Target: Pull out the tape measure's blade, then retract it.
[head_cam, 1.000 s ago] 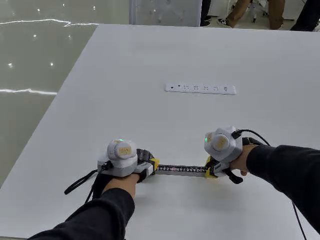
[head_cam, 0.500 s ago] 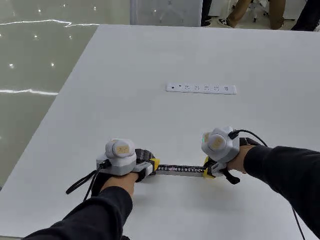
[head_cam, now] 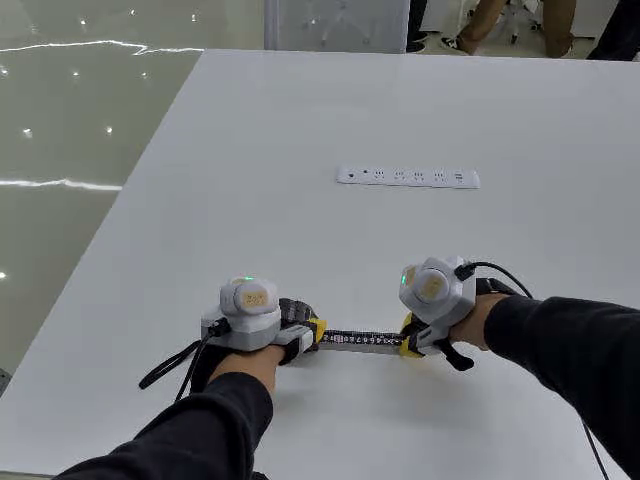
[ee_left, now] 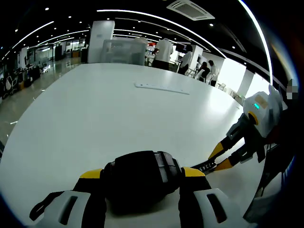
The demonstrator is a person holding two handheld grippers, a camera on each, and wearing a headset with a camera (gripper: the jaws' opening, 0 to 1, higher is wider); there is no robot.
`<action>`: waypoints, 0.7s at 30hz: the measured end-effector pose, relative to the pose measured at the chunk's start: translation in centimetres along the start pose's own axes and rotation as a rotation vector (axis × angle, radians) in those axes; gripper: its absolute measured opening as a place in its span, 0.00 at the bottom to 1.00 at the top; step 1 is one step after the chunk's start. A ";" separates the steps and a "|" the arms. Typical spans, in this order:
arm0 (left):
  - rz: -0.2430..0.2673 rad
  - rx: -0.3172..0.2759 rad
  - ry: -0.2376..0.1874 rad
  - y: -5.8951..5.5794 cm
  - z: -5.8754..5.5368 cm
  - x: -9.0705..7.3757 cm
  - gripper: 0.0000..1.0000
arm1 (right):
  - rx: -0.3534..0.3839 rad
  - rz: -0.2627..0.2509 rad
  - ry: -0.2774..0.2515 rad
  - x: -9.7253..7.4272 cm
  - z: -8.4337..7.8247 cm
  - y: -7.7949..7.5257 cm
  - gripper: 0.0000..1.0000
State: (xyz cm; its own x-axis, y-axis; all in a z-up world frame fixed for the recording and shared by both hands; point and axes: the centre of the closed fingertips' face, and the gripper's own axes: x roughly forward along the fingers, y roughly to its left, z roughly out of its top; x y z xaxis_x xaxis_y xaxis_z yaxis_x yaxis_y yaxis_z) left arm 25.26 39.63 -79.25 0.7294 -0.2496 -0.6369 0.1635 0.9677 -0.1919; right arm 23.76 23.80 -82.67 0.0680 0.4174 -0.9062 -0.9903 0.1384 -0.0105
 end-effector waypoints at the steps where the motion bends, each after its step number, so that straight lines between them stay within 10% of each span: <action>1: 0.000 0.000 0.001 0.0 0.0 0.0 0.57 | 0.001 0.001 0.000 0.0 0.1 0.0 0.11; 21: 0.007 -0.012 -0.003 0.1 0.0 0.1 0.57 | 0.006 0.015 -0.050 0.7 1.8 0.1 0.10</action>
State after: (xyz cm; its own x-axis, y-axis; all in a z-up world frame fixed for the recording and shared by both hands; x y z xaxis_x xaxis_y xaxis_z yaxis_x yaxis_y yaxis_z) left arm 25.33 39.67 -79.33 0.7328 -0.2425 -0.6358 0.1501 0.9689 -0.1967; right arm 23.92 25.77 -82.55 0.0595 0.4642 -0.8838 -0.9905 0.1371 0.0054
